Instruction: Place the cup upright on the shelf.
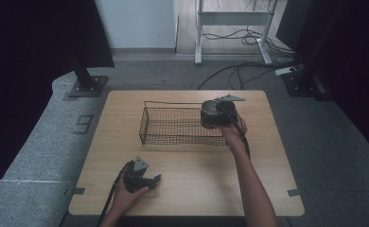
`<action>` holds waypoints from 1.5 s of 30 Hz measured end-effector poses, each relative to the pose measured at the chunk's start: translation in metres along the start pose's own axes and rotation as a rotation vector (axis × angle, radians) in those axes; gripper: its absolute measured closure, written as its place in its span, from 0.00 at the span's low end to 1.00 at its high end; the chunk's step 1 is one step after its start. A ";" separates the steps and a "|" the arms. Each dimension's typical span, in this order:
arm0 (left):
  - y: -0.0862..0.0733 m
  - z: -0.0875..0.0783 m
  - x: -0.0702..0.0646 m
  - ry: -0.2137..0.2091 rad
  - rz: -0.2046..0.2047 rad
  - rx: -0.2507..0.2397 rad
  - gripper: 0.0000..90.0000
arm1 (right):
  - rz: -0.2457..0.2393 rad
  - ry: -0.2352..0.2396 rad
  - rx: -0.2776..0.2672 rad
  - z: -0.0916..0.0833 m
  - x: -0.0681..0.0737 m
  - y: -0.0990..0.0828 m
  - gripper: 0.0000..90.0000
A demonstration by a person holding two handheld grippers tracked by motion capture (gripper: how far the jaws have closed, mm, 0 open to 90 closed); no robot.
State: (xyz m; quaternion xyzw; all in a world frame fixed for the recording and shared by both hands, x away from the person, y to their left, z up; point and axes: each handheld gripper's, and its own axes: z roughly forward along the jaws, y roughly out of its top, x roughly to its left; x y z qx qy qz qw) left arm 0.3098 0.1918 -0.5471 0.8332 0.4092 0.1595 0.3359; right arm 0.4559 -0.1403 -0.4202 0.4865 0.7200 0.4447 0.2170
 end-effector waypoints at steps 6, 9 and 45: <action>0.000 0.000 0.000 0.000 0.000 0.000 0.18 | 0.012 -0.007 0.009 0.009 -0.002 0.000 0.20; 0.000 0.000 0.000 0.000 0.000 0.000 0.18 | 0.019 -0.007 0.014 0.013 -0.003 0.000 0.20; 0.000 0.000 0.000 0.000 0.002 0.002 0.18 | 0.021 -0.035 0.112 0.046 -0.007 -0.032 0.20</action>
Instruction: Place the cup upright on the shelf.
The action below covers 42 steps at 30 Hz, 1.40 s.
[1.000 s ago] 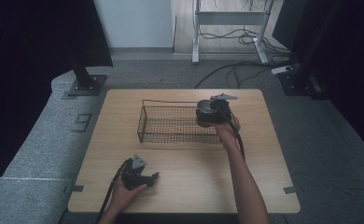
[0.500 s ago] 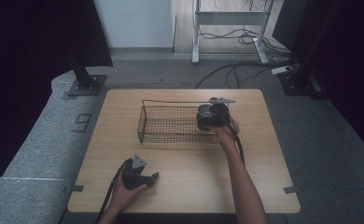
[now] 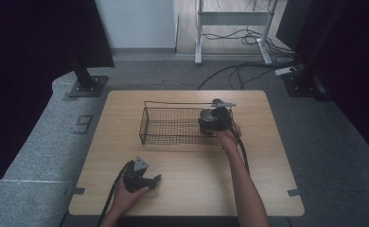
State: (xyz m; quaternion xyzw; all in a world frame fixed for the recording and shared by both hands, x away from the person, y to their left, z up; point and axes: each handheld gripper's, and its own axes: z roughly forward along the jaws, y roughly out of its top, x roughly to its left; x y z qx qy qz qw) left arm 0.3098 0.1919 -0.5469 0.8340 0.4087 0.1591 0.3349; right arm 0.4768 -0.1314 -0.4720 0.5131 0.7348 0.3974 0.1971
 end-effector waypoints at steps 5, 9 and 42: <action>0.000 0.000 0.000 0.000 0.000 0.000 0.18 | -0.010 -0.005 0.013 0.004 0.003 -0.002 0.20; 0.000 0.000 0.000 0.000 0.000 0.000 0.18 | -0.018 -0.010 0.025 0.007 0.005 -0.003 0.20; 0.000 0.000 0.000 0.000 0.001 0.000 0.18 | -0.069 -0.063 0.087 0.014 0.009 -0.007 0.20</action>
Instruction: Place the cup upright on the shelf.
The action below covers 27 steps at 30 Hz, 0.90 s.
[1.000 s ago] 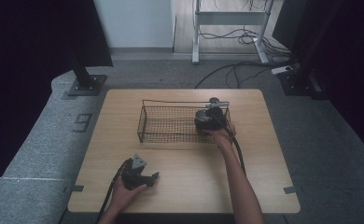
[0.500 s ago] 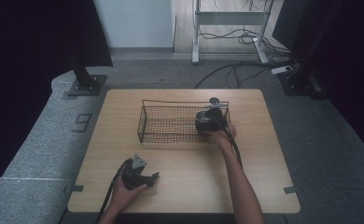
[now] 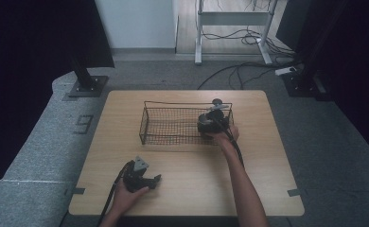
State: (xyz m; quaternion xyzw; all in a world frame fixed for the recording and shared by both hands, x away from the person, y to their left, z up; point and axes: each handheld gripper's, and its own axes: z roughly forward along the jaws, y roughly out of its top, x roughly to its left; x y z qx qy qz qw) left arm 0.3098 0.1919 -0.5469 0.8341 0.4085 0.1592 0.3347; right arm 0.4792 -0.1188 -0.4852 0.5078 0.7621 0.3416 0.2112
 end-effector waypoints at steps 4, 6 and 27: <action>0.000 0.000 0.000 0.000 0.000 -0.001 0.18 | -0.013 -0.022 0.021 0.002 0.002 0.001 0.20; 0.000 0.000 0.000 0.000 0.000 -0.001 0.18 | -0.020 -0.026 0.028 0.002 0.003 0.000 0.20; 0.000 0.000 0.000 -0.001 0.000 0.000 0.18 | -0.046 -0.055 0.104 -0.002 0.002 0.001 0.14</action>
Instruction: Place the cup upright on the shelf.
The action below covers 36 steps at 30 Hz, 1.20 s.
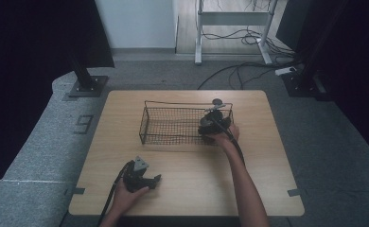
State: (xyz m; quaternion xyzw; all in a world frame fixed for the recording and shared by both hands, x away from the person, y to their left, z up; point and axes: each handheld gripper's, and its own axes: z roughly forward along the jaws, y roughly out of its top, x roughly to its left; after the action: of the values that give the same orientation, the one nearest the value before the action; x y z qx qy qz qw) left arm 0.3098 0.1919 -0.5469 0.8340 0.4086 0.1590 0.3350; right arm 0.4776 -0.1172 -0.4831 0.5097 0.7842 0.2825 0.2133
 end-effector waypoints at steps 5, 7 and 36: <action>0.000 0.000 0.000 0.001 0.001 0.000 0.18 | 0.006 0.005 -0.007 -0.005 -0.003 -0.001 0.12; 0.000 0.000 0.000 0.001 0.000 0.000 0.18 | 0.012 0.015 -0.019 -0.008 -0.003 0.000 0.12; 0.000 0.000 0.000 0.001 0.000 0.001 0.18 | 0.074 0.077 -0.269 -0.069 -0.013 -0.031 0.14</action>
State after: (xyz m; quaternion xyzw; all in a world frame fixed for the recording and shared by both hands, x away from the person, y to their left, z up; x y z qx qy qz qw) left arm 0.3097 0.1919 -0.5469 0.8341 0.4087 0.1593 0.3346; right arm 0.4192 -0.1545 -0.4513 0.4940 0.7272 0.4122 0.2391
